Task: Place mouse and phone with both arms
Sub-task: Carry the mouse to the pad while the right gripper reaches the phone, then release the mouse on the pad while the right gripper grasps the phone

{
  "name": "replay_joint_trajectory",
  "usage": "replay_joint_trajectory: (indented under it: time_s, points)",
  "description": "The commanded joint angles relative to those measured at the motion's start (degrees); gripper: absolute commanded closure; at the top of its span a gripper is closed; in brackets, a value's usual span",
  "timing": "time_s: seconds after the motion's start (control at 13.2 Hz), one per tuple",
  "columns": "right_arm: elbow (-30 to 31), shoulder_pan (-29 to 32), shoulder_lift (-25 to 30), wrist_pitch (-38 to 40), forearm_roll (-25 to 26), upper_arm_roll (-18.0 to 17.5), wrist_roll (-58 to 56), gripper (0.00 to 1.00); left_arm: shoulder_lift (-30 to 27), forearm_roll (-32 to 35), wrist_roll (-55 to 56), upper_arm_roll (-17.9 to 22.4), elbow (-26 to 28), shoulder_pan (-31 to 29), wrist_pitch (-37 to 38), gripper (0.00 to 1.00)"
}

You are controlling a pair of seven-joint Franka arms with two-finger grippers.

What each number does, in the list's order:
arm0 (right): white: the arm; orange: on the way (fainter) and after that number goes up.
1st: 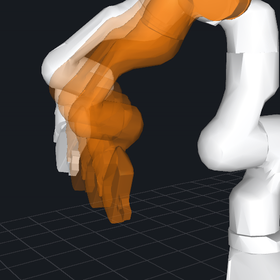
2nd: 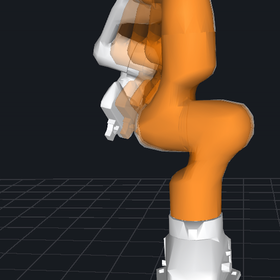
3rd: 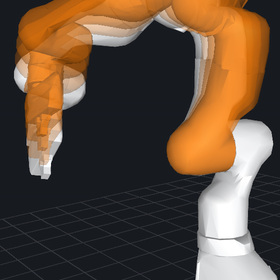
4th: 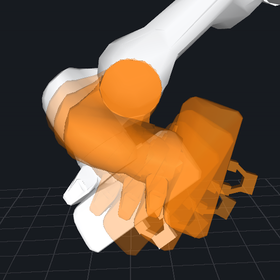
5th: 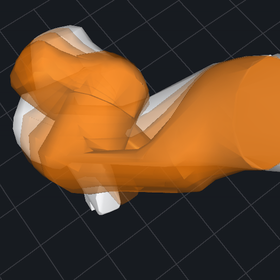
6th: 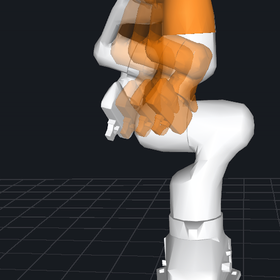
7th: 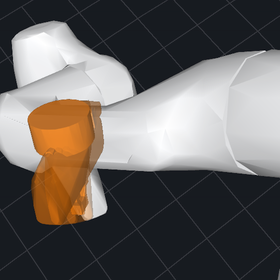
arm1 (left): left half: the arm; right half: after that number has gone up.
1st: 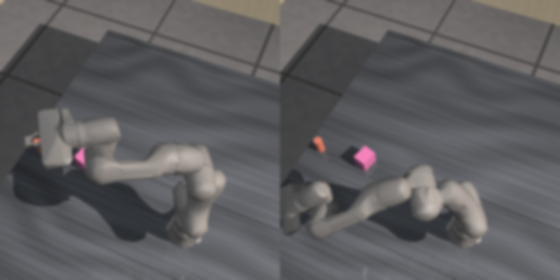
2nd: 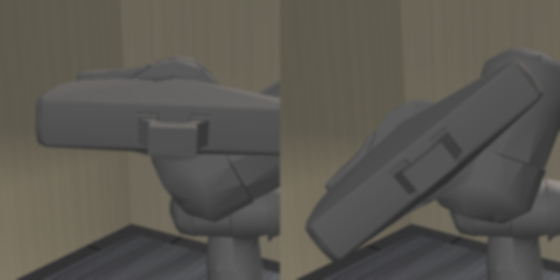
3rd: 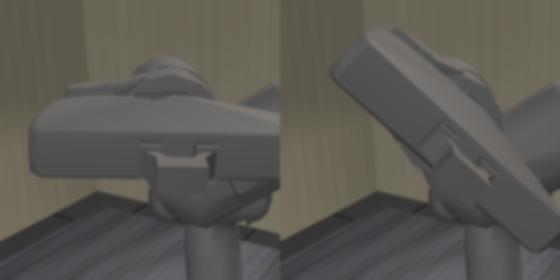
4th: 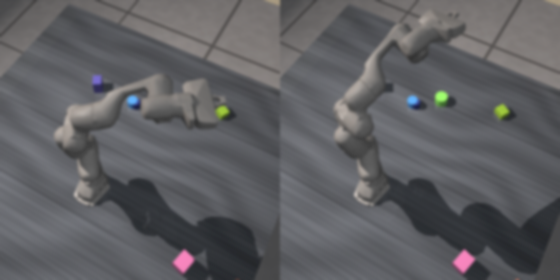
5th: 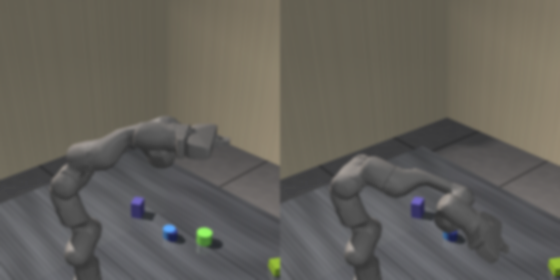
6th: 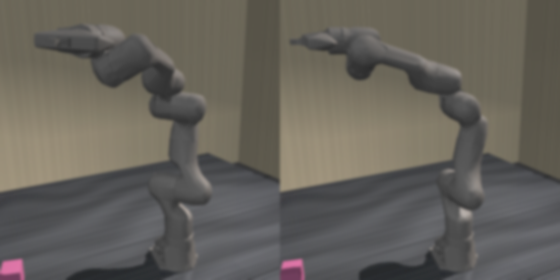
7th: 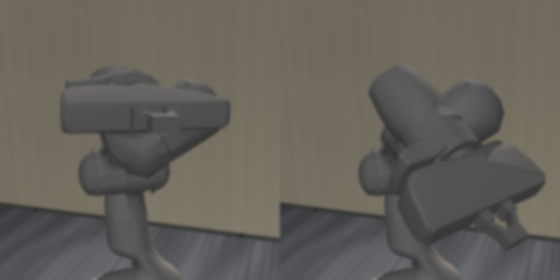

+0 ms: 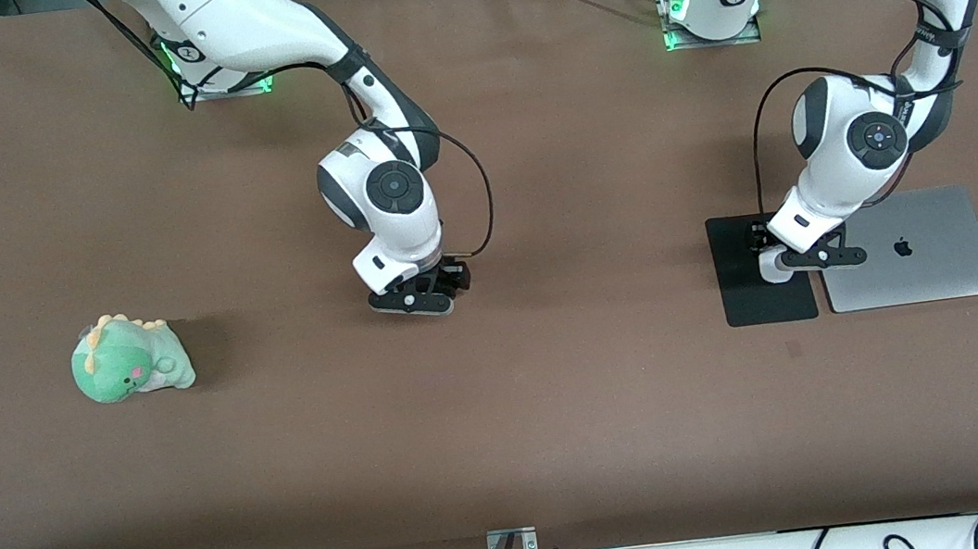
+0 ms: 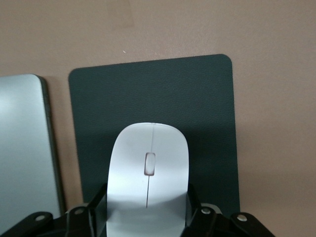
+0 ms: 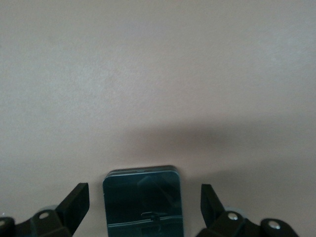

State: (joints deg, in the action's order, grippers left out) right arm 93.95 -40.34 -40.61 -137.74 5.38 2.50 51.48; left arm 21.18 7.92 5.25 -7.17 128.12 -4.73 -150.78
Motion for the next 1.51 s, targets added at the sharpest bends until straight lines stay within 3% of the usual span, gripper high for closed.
replay_joint_trajectory:
  time_s: [0.0,0.15,0.3,0.38,0.45,0.53,0.91,1.44]
  points:
    - [3.1,-1.1,0.6,-3.8,1.1,0.9,1.0,0.0,3.0,0.7,3.9,-0.7,-0.5,-0.8,-2.9,0.55]
    - [3.8,-1.5,0.6,-4.0,1.4,0.9,1.0,0.0,3.6,0.7,5.7,-0.7,-0.9,-0.7,-2.9,0.54]
    - [4.3,-1.7,0.7,-4.0,1.8,0.9,1.2,0.0,4.1,0.7,5.8,-0.7,-0.9,-0.7,-2.9,0.47]
    - [4.4,-2.1,0.6,-4.0,1.8,0.9,1.6,0.0,4.1,0.7,5.8,-0.7,-1.0,-0.7,-2.9,0.34]
    - [4.9,-2.5,0.7,-4.1,1.8,0.9,1.9,0.0,4.0,0.7,5.8,-0.7,-1.3,-0.7,-2.9,0.08]
    - [5.0,-2.6,0.7,-4.1,1.8,0.9,2.0,0.0,3.6,0.7,5.3,-0.7,-1.7,-0.7,-2.6,0.0]
    - [6.8,-2.6,0.6,-6.7,1.9,0.9,2.0,0.0,-2.0,1.0,2.0,-0.7,-4.1,-0.9,0.7,0.0]
    - [7.2,-2.8,-0.2,-9.0,2.3,1.0,2.0,0.0,-8.6,-2.8,-2.6,-0.9,-20.5,-1.4,29.9,0.0]
